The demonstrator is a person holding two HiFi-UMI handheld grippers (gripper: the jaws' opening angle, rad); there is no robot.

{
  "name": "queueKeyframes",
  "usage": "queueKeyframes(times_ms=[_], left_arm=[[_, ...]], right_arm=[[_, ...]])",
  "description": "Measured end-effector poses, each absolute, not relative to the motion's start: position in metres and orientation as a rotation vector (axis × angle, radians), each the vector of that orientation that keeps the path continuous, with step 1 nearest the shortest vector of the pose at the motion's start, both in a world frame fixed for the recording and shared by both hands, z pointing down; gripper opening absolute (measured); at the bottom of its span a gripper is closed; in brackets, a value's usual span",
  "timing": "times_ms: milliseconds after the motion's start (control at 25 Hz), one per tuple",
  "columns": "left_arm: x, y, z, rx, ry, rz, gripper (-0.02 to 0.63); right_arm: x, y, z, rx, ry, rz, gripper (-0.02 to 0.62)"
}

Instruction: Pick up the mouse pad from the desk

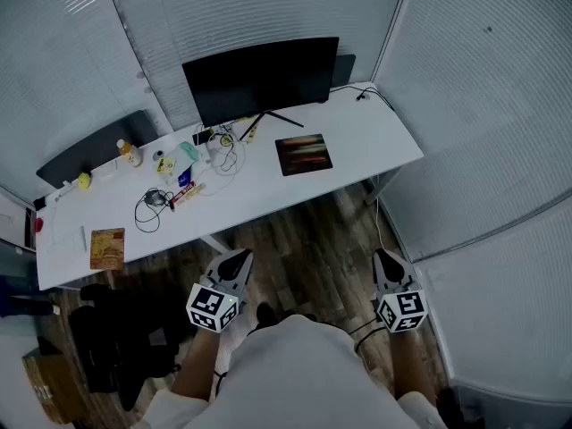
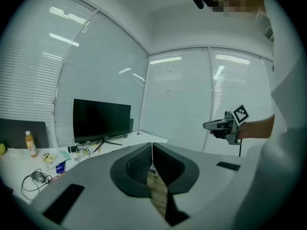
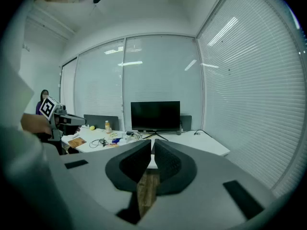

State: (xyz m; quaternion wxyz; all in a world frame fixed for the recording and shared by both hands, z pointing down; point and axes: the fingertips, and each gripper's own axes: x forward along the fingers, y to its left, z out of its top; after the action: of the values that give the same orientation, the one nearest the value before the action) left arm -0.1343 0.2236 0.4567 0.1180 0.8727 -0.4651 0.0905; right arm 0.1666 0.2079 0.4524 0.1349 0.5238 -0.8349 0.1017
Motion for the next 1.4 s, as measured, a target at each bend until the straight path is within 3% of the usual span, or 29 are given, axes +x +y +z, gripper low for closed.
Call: queueKeyframes(times_ms=[1400], left_arm=[[-0.189,0.218,0.471,2.615,-1.216,0.265,0.020]], right_arm=[[0.107,0.224,0.460,1.612,-2.334,0.328,0.046]])
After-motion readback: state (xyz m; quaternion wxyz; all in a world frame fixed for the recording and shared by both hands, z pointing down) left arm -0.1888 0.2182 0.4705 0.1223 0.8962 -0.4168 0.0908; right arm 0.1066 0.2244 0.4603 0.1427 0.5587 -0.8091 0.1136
